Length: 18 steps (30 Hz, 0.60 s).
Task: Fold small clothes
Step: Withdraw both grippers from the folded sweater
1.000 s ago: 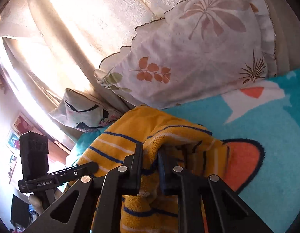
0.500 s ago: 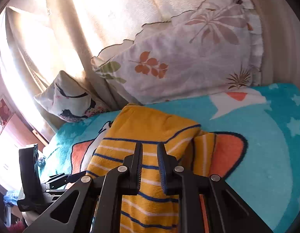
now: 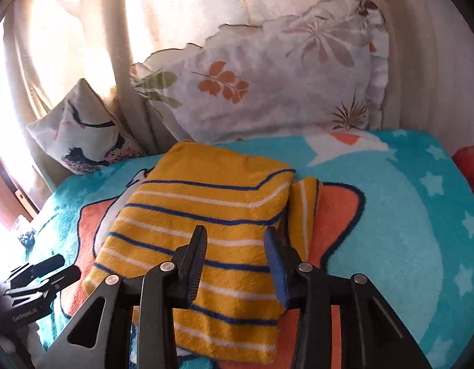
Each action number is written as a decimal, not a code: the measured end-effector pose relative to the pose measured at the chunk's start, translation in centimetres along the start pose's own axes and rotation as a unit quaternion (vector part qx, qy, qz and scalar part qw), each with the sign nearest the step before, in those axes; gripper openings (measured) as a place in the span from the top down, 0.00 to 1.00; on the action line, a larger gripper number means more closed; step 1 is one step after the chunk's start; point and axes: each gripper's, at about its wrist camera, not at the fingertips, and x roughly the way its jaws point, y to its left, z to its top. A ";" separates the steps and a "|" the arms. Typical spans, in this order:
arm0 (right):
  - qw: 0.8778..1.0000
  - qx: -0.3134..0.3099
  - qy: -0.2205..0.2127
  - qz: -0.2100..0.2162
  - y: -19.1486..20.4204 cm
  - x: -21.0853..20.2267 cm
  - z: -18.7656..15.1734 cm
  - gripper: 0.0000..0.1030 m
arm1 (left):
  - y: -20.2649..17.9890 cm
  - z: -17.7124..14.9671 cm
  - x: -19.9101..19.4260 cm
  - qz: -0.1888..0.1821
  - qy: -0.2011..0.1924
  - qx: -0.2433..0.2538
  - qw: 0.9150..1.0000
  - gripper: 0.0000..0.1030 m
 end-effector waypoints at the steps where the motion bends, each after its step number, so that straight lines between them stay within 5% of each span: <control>1: 1.000 -0.013 0.005 0.007 0.9 0.2 -0.3 0.58 | 0.1 -0.2 -0.2 0.001 0.000 -0.001 1.000 0.38; 6: 0.995 -0.035 0.091 -0.030 1.9 4.1 -3.0 0.58 | 0.7 -1.1 -2.1 0.021 -0.022 -0.002 1.000 0.37; 9: 0.996 -0.016 0.073 -0.041 1.4 2.5 -3.7 0.58 | 1.0 -1.6 -3.9 0.052 -0.054 0.005 0.997 0.23; 18: 0.997 0.006 0.044 -0.056 2.0 -3.0 -5.9 0.46 | 0.4 -2.8 -8.9 0.119 -0.149 0.030 0.981 0.09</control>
